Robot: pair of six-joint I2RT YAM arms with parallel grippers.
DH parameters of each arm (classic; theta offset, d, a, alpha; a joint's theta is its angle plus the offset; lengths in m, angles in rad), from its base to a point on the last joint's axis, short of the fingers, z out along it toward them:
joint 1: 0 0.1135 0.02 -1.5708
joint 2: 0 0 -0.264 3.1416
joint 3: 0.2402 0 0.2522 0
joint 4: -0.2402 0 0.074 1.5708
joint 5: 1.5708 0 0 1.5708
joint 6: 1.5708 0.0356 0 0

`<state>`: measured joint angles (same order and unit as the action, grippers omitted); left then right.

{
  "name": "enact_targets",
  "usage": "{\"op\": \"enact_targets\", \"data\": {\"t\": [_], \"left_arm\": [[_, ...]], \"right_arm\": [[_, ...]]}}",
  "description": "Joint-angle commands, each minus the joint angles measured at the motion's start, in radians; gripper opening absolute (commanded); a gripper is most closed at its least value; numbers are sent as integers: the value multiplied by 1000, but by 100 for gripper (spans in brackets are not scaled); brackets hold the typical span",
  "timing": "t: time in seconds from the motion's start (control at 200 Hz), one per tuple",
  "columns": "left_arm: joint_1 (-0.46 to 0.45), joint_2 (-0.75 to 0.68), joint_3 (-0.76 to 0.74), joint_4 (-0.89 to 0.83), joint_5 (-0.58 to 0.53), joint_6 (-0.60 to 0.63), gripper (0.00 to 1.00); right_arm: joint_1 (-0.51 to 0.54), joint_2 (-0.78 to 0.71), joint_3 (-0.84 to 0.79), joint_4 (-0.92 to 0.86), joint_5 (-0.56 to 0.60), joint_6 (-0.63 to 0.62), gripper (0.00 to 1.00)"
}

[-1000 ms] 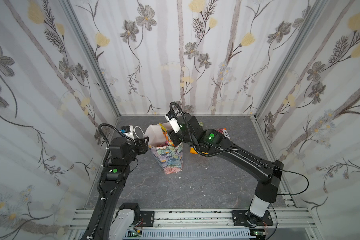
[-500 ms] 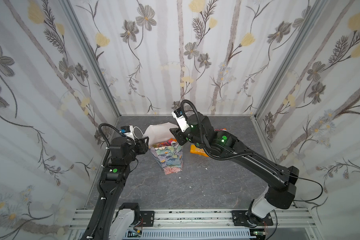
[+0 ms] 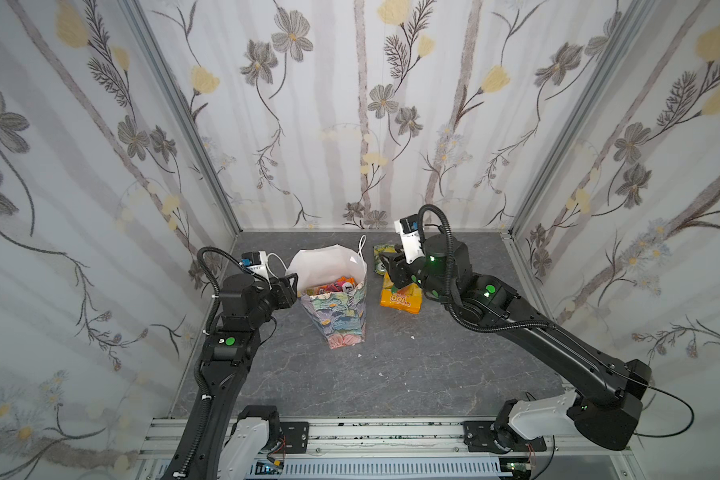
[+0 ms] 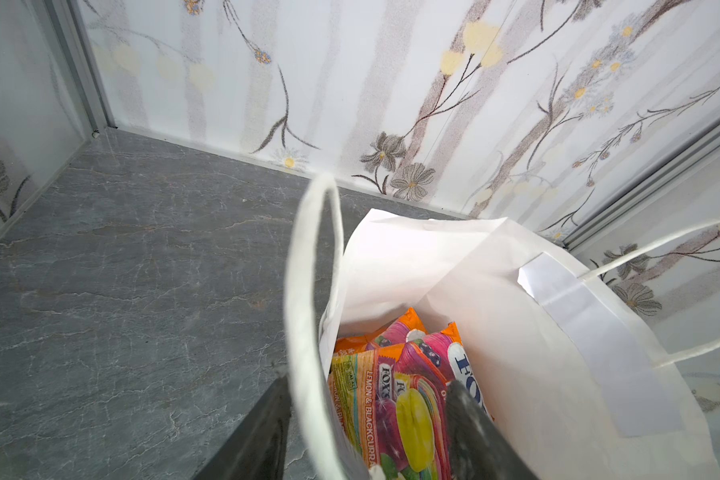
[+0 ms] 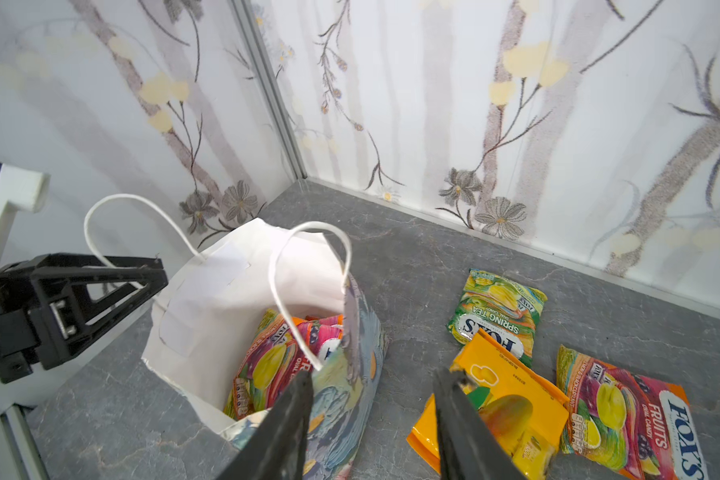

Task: Place the snacks into the paper bag
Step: 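Withdraw the right gripper toward the pink Fox's Fruits packet on the table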

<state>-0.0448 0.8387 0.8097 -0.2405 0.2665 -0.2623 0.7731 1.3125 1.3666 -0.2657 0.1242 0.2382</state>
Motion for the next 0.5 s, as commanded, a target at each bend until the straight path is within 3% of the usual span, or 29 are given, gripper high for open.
{"op": "enact_targets", "data": {"t": [0.0, 0.115, 0.235, 0.495], "left_arm": [[2, 0, -3, 30, 7, -2, 59], [2, 0, -3, 29, 4, -2, 59], [2, 1, -3, 30, 6, -2, 59], [2, 0, -6, 39, 17, -3, 59]], "right_arm": [[-68, -47, -61, 100, -103, 78, 48], [-127, -87, -128, 103, -107, 89, 48], [-213, -116, -211, 135, -212, 125, 49], [-345, -120, -325, 151, -306, 153, 52]]}}
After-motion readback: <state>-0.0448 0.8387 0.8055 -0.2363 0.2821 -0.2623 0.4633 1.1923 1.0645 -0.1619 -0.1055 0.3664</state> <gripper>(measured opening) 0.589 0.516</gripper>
